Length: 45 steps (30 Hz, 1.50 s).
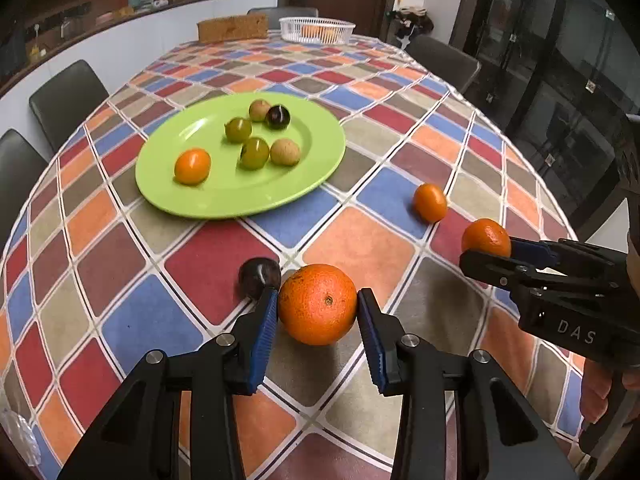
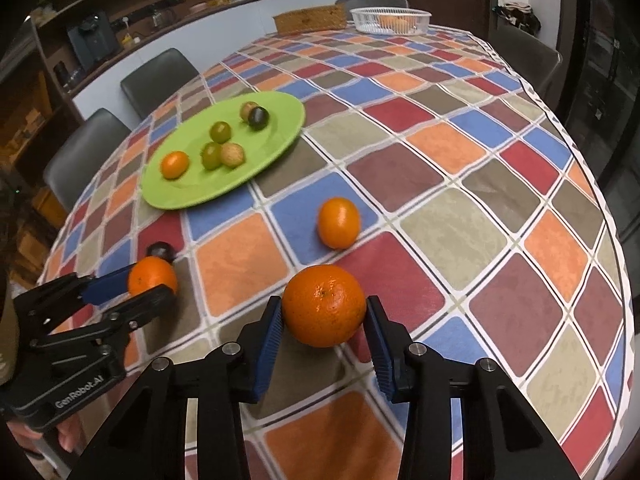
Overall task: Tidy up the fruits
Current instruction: 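Grasp the large orange with the left tool while the right tool grasps a small orange, then carry both oranges onto the green plate and open both tools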
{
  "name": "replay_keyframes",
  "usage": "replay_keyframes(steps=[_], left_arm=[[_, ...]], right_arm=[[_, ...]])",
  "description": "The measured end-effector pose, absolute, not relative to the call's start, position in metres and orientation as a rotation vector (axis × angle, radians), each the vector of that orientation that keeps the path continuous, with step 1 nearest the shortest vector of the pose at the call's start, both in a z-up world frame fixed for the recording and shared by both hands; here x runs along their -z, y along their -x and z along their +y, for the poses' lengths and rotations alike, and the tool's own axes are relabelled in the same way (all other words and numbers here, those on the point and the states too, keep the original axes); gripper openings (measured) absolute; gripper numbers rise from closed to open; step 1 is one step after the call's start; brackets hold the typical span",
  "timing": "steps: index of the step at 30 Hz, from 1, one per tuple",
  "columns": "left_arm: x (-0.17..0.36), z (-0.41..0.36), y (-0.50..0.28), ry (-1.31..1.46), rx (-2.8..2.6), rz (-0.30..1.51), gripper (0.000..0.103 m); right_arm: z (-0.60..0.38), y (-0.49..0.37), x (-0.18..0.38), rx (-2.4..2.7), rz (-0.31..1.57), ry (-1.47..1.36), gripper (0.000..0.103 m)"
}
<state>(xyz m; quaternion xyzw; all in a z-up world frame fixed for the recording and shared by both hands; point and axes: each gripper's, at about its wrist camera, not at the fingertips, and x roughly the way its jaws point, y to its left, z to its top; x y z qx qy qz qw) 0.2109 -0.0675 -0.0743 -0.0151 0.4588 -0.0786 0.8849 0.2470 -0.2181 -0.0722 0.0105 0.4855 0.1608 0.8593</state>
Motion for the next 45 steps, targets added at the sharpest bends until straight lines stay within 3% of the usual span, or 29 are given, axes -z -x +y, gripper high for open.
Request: replay_keyframes(steps=[29,45], left_arm=[[-0.011,-0.022,-0.206,0.045,0.163,0.715,0.039],[-0.007,0.017,-0.266,0.071,0.139,0.705,0.039]], right_arm=[[-0.166,-0.255,-0.017,-0.464,0.799,-0.001,0.042],[-0.122,-0.316,-0.010,-0.482,0.829,0.006,0.042]])
